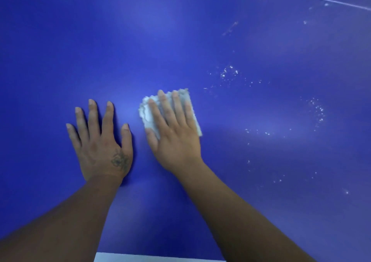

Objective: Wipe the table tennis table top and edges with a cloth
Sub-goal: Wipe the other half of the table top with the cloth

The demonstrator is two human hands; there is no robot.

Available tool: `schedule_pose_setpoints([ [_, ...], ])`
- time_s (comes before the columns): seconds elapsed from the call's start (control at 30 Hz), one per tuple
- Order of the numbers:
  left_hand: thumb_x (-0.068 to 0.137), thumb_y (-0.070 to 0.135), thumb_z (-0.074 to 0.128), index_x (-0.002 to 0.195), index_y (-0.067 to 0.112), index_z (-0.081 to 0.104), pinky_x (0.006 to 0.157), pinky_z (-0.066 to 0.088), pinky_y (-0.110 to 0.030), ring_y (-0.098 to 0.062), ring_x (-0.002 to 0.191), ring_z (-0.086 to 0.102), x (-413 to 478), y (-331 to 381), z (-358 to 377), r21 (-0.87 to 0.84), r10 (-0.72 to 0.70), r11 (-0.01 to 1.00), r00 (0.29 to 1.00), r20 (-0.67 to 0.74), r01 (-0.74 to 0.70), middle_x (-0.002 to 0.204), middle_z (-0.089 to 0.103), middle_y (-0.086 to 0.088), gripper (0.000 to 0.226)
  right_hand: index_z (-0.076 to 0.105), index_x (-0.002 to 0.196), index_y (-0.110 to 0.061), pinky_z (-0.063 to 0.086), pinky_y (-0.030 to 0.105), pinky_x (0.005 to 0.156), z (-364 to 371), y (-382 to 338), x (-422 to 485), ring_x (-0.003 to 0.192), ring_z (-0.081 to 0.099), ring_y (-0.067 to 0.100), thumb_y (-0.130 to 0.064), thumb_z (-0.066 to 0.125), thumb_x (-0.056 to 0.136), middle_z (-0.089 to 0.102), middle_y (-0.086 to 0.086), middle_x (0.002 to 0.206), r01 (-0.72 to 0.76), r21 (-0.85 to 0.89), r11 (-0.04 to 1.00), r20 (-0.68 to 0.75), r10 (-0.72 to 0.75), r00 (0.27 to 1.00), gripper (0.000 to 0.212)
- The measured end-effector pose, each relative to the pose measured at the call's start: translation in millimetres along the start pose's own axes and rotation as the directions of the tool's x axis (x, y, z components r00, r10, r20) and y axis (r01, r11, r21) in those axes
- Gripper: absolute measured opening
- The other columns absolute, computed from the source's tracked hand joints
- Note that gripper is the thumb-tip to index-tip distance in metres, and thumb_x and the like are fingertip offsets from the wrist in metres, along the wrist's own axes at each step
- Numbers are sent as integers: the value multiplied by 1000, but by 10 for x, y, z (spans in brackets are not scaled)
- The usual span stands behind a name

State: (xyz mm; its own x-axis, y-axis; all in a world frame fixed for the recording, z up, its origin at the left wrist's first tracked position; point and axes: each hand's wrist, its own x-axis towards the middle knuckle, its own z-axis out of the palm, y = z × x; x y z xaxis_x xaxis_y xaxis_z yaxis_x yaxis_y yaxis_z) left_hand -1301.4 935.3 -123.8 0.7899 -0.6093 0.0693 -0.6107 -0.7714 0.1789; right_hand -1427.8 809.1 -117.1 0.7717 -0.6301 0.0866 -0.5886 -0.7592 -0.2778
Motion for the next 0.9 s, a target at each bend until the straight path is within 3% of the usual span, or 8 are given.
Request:
schedule_pose_setpoints([
  [0.17,108,51,34,169,25,30,134,3,-58,-34,167,8,8,-6,9,7,-8,1000,1000,24,8,180,16,-5,67,36,167,-21,9,51,134,10,173,423,165,17,30,-49,37,111,27,5,176,-46,-50,998,-8,45,999,63],
  [0.3,108,49,32,170,21,30,133,4,-60,-37,166,6,-13,49,-79,-8,-11,1000,997,73,11,180,15,-9,68,35,167,-18,15,55,132,-185,673,429,164,19,36,-48,38,113,28,9,175,-174,-126,977,-29,172,985,62],
  [0.5,109,47,29,171,19,25,132,1,-62,-39,166,4,379,208,-56,-12,48,999,992,115,-47,180,10,-13,68,15,172,-13,7,54,134,-374,991,329,167,4,34,-61,21,112,10,10,179,-249,-258,933,68,275,959,77],
  [0.7,113,46,26,173,28,19,132,-4,-61,-37,167,-4,1240,731,146,-45,27,999,993,115,-22,181,2,-11,63,18,171,-10,0,47,135,-120,514,885,167,4,28,-47,17,112,13,7,180,-248,-165,955,27,256,966,69],
  [0.9,111,54,17,173,31,10,133,-4,-61,-35,167,-6,1595,1087,306,29,-21,999,995,100,18,181,-2,-8,67,17,172,-13,2,45,136,-207,1082,1062,167,7,24,-46,19,109,14,3,180,-367,-160,916,-21,368,929,71],
])
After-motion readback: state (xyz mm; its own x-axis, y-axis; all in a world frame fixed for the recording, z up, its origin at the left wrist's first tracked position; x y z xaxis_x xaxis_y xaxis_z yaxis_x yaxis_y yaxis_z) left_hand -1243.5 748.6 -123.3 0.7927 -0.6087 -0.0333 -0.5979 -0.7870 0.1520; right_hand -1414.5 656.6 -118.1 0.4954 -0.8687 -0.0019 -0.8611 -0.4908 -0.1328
